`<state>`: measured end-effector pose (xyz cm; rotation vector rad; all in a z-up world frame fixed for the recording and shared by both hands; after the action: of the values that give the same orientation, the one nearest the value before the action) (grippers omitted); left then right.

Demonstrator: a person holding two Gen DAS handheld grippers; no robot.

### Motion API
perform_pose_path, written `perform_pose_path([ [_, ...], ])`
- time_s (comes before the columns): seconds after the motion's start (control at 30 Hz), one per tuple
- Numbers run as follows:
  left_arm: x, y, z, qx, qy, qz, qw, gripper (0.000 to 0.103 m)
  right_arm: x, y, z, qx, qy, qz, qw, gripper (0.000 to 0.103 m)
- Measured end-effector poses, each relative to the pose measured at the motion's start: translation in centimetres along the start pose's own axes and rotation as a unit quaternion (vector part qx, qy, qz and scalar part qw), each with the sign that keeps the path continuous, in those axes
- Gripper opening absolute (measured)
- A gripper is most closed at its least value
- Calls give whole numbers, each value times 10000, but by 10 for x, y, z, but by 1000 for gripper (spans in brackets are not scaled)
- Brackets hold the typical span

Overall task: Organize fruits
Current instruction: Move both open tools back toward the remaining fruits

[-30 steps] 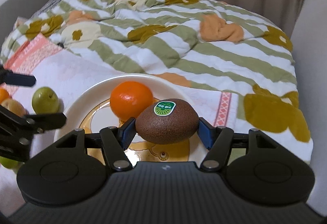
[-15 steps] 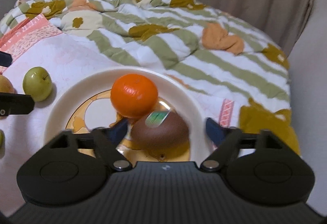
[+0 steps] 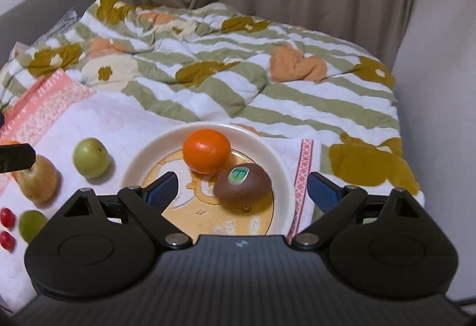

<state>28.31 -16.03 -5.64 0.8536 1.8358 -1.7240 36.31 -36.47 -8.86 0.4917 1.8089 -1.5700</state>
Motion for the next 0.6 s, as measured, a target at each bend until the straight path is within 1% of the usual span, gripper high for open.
perform_pose_path([
  [0.2,6,-49,-23,20,-9,379,9993,101,2,-59,-21,269,238,205,9991,103],
  [0.33,16,-79,-44,60,-17,562,9984,102,9,-92,-41,334,443,298,9980,103],
  [0.5,35,-111,-72,14,9,691,9976,102,24,-131,-76,430,585,440,9964,103],
  [0.6,50,-127,-90,-29,31,735,9973,102,34,-148,-98,465,619,491,9958,103],
])
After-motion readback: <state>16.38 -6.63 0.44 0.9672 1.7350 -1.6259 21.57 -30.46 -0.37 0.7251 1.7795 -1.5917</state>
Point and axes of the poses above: each gripper's, at about its wrist camera, not at the fingertips, and y roughly the way its jaws point, z to its right, x to its underside, the point moved 8 cm from there along y, roughly the way its jaws point, and after that the axes turned 6 degrees about y, right-handed, at the moved point
